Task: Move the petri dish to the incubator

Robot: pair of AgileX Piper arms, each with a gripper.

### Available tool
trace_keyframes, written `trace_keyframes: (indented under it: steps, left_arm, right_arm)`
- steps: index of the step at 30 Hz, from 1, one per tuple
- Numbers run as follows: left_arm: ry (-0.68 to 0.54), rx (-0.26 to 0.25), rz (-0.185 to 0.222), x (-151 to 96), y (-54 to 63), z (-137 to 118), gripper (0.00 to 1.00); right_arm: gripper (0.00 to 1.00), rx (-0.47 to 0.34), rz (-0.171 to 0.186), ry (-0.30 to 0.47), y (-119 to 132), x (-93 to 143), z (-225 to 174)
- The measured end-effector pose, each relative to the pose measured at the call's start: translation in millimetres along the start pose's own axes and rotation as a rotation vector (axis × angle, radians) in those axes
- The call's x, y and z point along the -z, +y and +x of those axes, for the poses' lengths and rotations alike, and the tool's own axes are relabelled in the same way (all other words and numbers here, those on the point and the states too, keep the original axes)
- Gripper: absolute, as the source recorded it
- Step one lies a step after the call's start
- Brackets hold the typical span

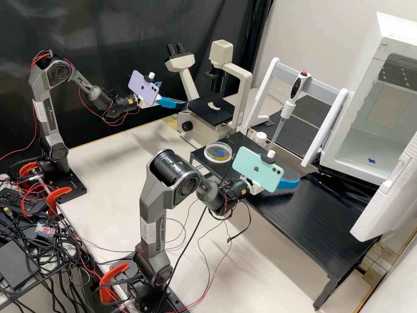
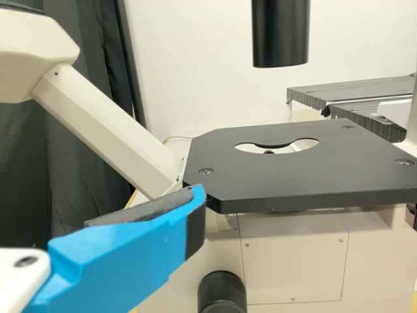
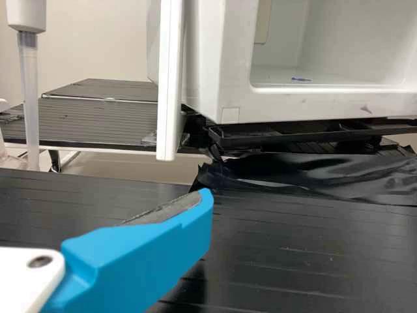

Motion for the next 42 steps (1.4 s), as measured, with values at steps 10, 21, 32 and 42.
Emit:
trace_keyframes:
  steps: [10, 21, 32, 42]
  left_arm:
    - [0.000, 0.000, 0.000, 0, 0.0, 0, 1.00]
    - [0.000, 0.000, 0.000, 0, 0.0, 0, 1.00]
    - [0.000, 0.000, 0.000, 0, 0.0, 0, 1.00]
    - [0.000, 0.000, 0.000, 0, 0.0, 0, 1.00]
  right_arm:
    - [1.00, 0.001, 0.000, -0.001, 0, 0, -1]
    - [1.00, -0.013, 0.016, 0.150, 3, 28, -39]
    - [1.00, 0.108, -0.075, 0.407, -34, 71, -78]
    - [1.00, 0.215, -0.101, 0.437, -64, 75, -82]
